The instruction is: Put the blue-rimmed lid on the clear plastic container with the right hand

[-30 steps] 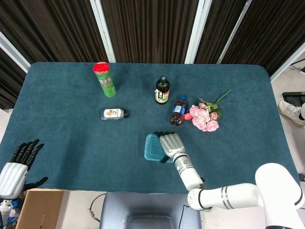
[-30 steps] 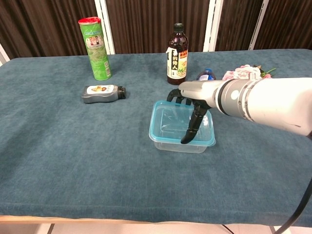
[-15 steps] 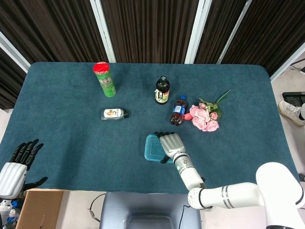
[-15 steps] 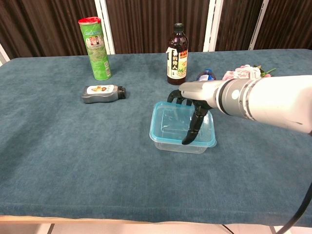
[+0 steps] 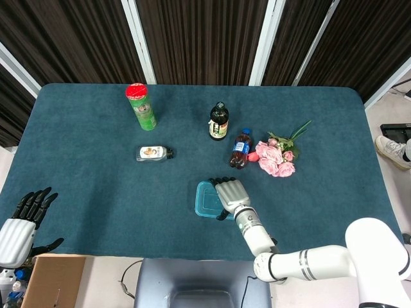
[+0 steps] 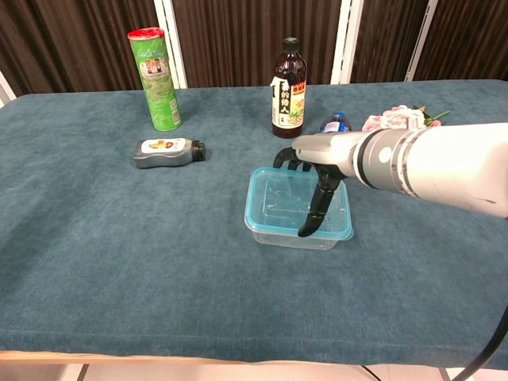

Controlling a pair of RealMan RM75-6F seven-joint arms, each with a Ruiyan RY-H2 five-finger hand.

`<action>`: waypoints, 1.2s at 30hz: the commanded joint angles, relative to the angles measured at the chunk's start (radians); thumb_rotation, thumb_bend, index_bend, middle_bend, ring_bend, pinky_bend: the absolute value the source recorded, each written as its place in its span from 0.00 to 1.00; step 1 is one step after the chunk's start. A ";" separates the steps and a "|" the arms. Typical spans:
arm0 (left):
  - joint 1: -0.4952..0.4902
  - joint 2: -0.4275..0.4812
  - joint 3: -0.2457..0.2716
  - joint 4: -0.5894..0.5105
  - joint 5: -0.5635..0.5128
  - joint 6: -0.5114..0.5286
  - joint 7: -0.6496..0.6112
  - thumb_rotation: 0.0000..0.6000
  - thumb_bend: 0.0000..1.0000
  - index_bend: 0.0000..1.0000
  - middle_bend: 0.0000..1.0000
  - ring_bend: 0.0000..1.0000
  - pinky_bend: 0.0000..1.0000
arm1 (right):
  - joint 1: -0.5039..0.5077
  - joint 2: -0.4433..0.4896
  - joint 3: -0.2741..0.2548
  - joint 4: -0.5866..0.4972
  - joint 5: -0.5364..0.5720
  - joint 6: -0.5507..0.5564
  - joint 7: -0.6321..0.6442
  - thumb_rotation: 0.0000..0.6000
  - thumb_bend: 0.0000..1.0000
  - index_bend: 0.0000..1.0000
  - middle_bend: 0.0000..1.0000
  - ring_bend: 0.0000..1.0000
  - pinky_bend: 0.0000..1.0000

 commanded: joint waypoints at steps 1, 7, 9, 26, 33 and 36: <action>0.000 0.000 0.000 0.000 0.000 0.001 -0.002 1.00 0.44 0.00 0.00 0.00 0.09 | -0.001 0.002 0.000 -0.001 -0.001 0.000 0.001 1.00 0.32 0.31 0.28 0.17 0.29; 0.000 0.001 -0.001 0.000 0.000 0.001 -0.004 1.00 0.44 0.00 0.00 0.00 0.09 | -0.004 0.003 0.000 -0.001 -0.010 0.002 0.006 1.00 0.32 0.28 0.26 0.16 0.28; 0.000 0.001 0.000 0.000 0.000 0.001 -0.004 1.00 0.44 0.00 0.00 0.00 0.09 | -0.005 0.003 0.000 -0.002 -0.012 0.002 0.007 1.00 0.32 0.27 0.26 0.16 0.28; 0.000 0.001 -0.001 0.000 0.000 0.001 -0.005 1.00 0.44 0.00 0.00 0.00 0.09 | -0.012 0.008 -0.002 -0.001 -0.027 0.000 0.013 1.00 0.32 0.26 0.25 0.16 0.28; 0.000 0.001 -0.001 0.000 0.000 0.000 -0.004 1.00 0.44 0.00 0.00 0.00 0.09 | -0.012 0.013 -0.004 0.001 -0.026 -0.008 0.012 1.00 0.27 0.20 0.22 0.13 0.25; 0.000 0.001 -0.001 0.000 0.000 0.000 -0.004 1.00 0.44 0.00 0.00 0.00 0.09 | -0.011 0.013 -0.004 0.003 -0.024 -0.011 0.013 1.00 0.25 0.18 0.21 0.13 0.24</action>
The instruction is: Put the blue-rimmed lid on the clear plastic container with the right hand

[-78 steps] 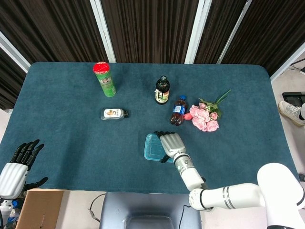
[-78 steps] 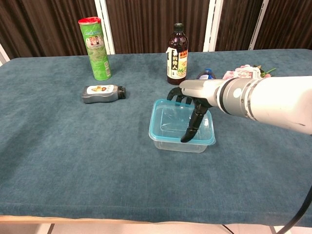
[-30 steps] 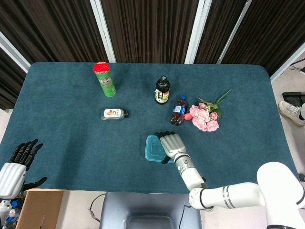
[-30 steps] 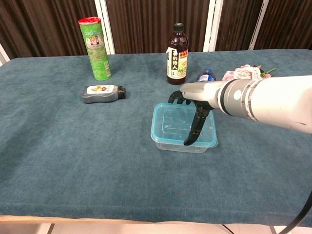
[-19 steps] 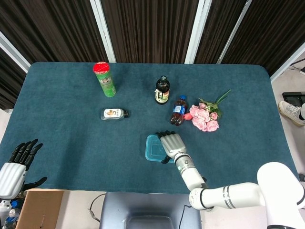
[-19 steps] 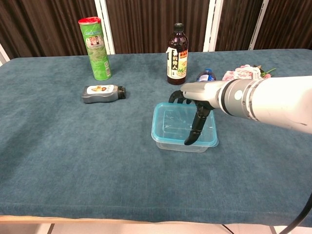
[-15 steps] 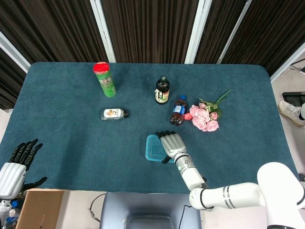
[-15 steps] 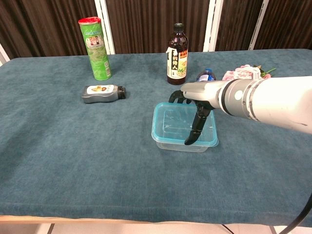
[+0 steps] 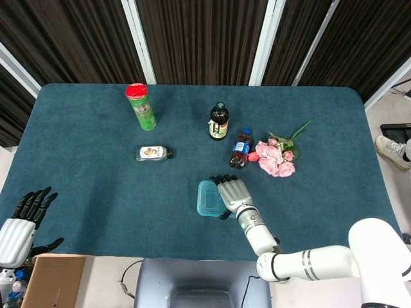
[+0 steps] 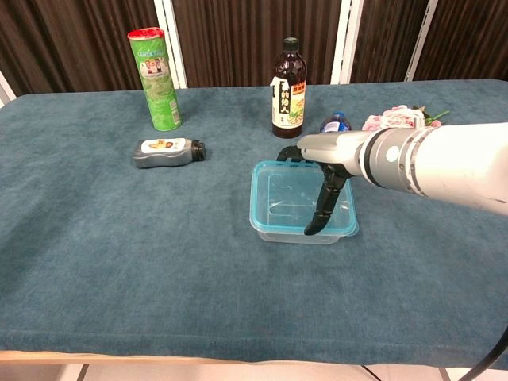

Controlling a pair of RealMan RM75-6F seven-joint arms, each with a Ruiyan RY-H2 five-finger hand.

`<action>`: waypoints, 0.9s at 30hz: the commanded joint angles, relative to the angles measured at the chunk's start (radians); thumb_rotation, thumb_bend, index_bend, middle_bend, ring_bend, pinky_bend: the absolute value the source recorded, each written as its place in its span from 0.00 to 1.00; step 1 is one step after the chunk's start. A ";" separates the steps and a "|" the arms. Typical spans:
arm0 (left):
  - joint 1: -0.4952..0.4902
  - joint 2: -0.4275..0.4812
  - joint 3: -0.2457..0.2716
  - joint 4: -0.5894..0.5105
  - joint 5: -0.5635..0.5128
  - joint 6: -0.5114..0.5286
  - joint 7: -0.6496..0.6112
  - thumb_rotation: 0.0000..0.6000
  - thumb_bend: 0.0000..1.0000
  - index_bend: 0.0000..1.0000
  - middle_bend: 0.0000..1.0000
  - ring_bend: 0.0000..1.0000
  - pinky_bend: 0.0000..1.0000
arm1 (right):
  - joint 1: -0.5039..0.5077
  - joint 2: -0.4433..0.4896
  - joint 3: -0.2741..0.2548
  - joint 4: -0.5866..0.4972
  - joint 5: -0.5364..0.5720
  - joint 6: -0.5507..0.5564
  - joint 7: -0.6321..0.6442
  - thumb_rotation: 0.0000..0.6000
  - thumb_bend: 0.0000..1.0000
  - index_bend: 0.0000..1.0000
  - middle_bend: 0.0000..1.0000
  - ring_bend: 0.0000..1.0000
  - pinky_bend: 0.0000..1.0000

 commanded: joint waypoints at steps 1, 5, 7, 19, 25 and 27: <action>0.000 0.000 0.000 0.000 0.000 0.000 0.000 1.00 0.44 0.00 0.00 0.00 0.09 | 0.001 0.000 0.001 0.001 0.001 -0.003 0.001 1.00 0.25 0.18 0.21 0.12 0.24; 0.000 0.001 0.000 0.000 -0.001 0.000 -0.002 1.00 0.44 0.00 0.00 0.00 0.09 | 0.001 0.001 0.000 0.001 0.001 -0.003 0.001 1.00 0.24 0.16 0.20 0.12 0.24; 0.000 0.001 0.000 0.000 0.000 0.001 -0.002 1.00 0.44 0.00 0.00 0.00 0.09 | 0.001 0.002 -0.001 0.000 0.003 -0.003 0.001 1.00 0.24 0.16 0.20 0.12 0.23; 0.000 -0.001 -0.001 0.001 -0.002 -0.002 0.000 1.00 0.44 0.00 0.00 0.00 0.09 | -0.005 0.020 0.003 -0.007 -0.008 -0.014 0.020 1.00 0.24 0.13 0.19 0.11 0.23; -0.001 -0.001 -0.001 0.000 -0.004 -0.003 0.002 1.00 0.44 0.00 0.00 0.00 0.09 | -0.007 0.036 0.004 -0.014 -0.012 -0.017 0.028 1.00 0.22 0.13 0.18 0.10 0.22; -0.001 -0.001 -0.001 0.000 -0.004 -0.003 0.002 1.00 0.44 0.00 0.00 0.00 0.09 | -0.009 0.045 0.004 -0.020 -0.015 -0.017 0.031 1.00 0.22 0.12 0.18 0.10 0.21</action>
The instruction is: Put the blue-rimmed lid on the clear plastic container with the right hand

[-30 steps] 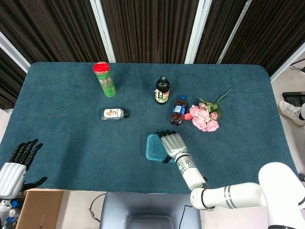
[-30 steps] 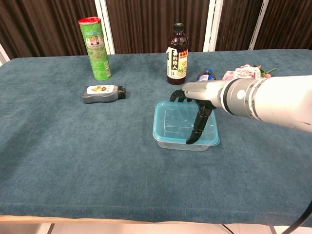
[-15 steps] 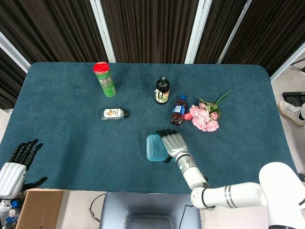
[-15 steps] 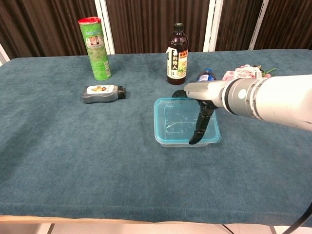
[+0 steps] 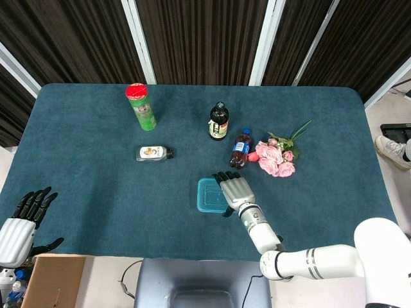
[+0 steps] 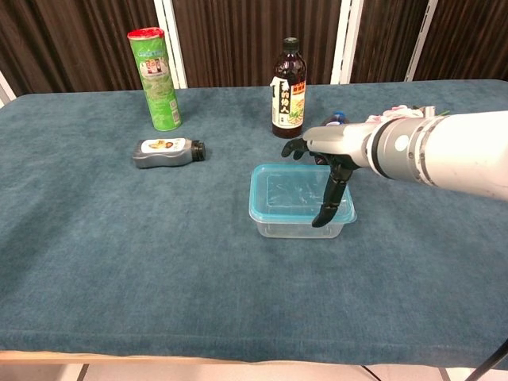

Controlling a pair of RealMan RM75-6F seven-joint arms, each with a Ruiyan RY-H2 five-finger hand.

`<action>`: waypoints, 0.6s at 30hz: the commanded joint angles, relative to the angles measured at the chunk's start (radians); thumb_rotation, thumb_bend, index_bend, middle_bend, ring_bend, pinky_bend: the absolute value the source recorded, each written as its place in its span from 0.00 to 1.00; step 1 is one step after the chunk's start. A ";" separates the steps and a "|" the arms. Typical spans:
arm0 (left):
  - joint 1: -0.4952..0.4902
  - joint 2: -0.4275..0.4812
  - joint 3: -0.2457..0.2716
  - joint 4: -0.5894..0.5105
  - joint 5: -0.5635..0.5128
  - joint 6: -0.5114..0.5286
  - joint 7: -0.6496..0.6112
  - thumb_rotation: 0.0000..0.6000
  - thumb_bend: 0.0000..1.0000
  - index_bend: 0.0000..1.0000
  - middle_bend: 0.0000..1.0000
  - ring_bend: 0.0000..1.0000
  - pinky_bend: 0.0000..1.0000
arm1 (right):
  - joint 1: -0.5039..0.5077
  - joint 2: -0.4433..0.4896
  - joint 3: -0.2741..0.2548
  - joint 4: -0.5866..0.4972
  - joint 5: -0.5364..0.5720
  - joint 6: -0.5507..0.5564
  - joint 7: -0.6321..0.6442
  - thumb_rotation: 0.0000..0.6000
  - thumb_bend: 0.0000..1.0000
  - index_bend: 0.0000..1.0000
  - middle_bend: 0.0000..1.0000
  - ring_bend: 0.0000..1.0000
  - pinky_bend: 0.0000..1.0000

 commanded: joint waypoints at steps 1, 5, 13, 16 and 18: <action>0.000 0.000 0.000 -0.001 0.000 0.000 0.000 1.00 0.44 0.00 0.00 0.00 0.09 | -0.002 0.012 0.001 -0.008 -0.005 -0.001 0.005 1.00 0.22 0.12 0.18 0.10 0.21; 0.000 0.001 0.000 -0.001 0.000 -0.001 0.000 1.00 0.44 0.00 0.00 0.00 0.09 | -0.008 0.042 0.000 -0.031 -0.020 -0.006 0.015 1.00 0.22 0.13 0.17 0.08 0.20; -0.001 0.000 0.001 -0.001 0.004 0.000 0.000 1.00 0.44 0.00 0.00 0.00 0.09 | -0.014 0.077 -0.032 -0.046 -0.098 0.010 0.001 1.00 0.22 0.42 0.16 0.04 0.15; -0.002 0.000 0.001 -0.001 0.003 -0.002 0.000 1.00 0.44 0.00 0.00 0.00 0.09 | -0.018 0.066 -0.038 -0.031 -0.120 0.018 0.005 1.00 0.22 0.47 0.16 0.04 0.15; -0.002 0.000 0.001 0.000 0.004 -0.001 -0.001 1.00 0.44 0.00 0.00 0.00 0.09 | -0.020 0.058 -0.039 -0.020 -0.128 0.019 0.007 1.00 0.22 0.49 0.16 0.04 0.15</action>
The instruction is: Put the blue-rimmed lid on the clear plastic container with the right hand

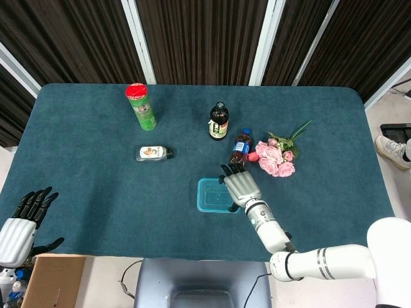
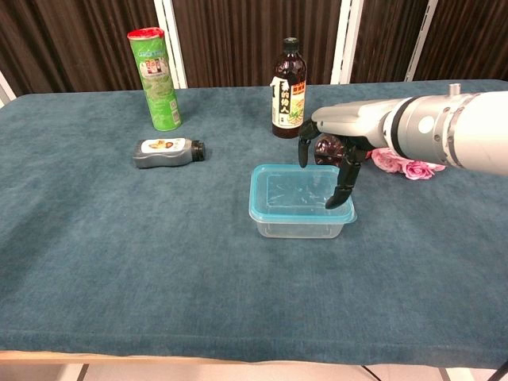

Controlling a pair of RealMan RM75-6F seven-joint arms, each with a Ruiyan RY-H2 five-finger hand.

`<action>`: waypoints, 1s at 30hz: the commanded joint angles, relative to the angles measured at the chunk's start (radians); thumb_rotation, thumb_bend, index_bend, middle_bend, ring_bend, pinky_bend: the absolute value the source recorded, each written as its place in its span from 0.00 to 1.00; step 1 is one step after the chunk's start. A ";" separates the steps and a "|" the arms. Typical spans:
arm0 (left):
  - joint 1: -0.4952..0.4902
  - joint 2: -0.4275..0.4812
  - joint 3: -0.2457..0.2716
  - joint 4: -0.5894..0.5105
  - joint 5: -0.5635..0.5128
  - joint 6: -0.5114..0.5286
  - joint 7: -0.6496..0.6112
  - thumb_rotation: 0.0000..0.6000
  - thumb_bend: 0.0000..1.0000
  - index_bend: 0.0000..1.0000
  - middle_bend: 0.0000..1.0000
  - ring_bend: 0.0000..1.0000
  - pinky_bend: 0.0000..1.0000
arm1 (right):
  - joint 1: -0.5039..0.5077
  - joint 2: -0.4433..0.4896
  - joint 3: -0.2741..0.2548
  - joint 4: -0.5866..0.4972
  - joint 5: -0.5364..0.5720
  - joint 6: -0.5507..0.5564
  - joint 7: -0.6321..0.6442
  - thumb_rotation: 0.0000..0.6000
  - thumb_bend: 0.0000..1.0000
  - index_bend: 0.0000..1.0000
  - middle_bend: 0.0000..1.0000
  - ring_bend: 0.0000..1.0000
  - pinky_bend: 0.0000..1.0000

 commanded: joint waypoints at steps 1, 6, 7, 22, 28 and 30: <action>-0.001 -0.001 -0.001 0.002 0.003 0.003 -0.001 1.00 0.44 0.00 0.00 0.00 0.09 | -0.003 -0.012 -0.003 0.015 -0.011 0.003 0.003 1.00 0.22 0.49 0.16 0.04 0.15; -0.001 -0.003 -0.001 0.009 0.004 0.005 -0.005 1.00 0.44 0.00 0.00 0.00 0.09 | -0.002 -0.034 0.003 0.042 -0.021 0.009 0.003 1.00 0.22 0.48 0.16 0.04 0.15; -0.001 -0.003 -0.001 0.008 0.003 0.003 -0.005 1.00 0.44 0.00 0.00 0.00 0.09 | -0.002 -0.039 0.003 0.046 -0.024 0.011 0.002 1.00 0.22 0.48 0.16 0.04 0.15; 0.000 -0.002 -0.001 0.006 0.003 0.007 -0.007 1.00 0.44 0.00 0.00 0.00 0.09 | -0.002 -0.042 -0.003 0.060 -0.009 0.000 -0.026 1.00 0.22 0.44 0.16 0.03 0.13; 0.000 -0.002 0.000 0.006 0.005 0.008 -0.008 1.00 0.44 0.00 0.00 0.00 0.09 | -0.002 -0.044 -0.004 0.061 -0.006 -0.001 -0.032 1.00 0.22 0.45 0.16 0.03 0.13; 0.000 -0.002 0.000 0.007 0.005 0.008 -0.009 1.00 0.44 0.00 0.00 0.00 0.09 | -0.002 -0.045 -0.005 0.062 -0.005 -0.001 -0.034 1.00 0.22 0.45 0.16 0.03 0.13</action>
